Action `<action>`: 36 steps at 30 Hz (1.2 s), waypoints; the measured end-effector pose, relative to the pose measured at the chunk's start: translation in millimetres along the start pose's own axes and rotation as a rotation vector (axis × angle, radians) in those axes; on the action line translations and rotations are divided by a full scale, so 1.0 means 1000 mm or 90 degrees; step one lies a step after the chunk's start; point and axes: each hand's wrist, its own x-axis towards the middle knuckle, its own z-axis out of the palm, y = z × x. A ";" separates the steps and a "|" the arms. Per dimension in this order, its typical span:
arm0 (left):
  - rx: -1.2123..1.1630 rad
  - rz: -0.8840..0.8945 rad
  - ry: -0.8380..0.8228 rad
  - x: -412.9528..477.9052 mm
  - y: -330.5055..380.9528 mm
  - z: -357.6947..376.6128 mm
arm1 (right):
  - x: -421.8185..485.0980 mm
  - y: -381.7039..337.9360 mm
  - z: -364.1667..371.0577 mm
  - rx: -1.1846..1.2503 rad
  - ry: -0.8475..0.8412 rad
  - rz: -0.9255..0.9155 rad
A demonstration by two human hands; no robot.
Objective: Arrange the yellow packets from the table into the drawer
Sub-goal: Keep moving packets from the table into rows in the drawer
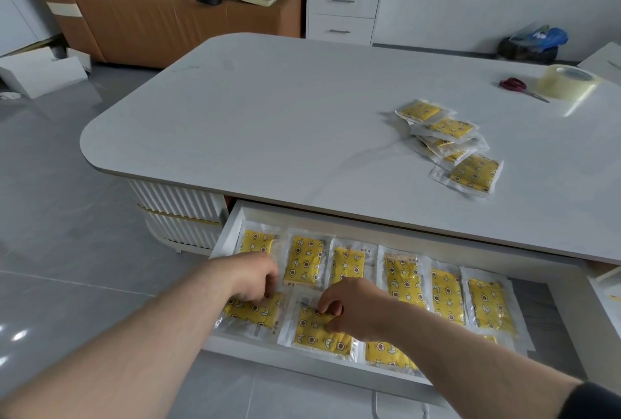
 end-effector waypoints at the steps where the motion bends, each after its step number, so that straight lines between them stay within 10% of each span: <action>1: 0.001 -0.001 -0.001 0.000 0.000 0.000 | 0.000 0.000 0.001 -0.002 0.000 0.000; 36: -0.394 0.259 0.356 -0.078 0.123 -0.056 | -0.148 0.020 -0.131 0.218 0.428 0.029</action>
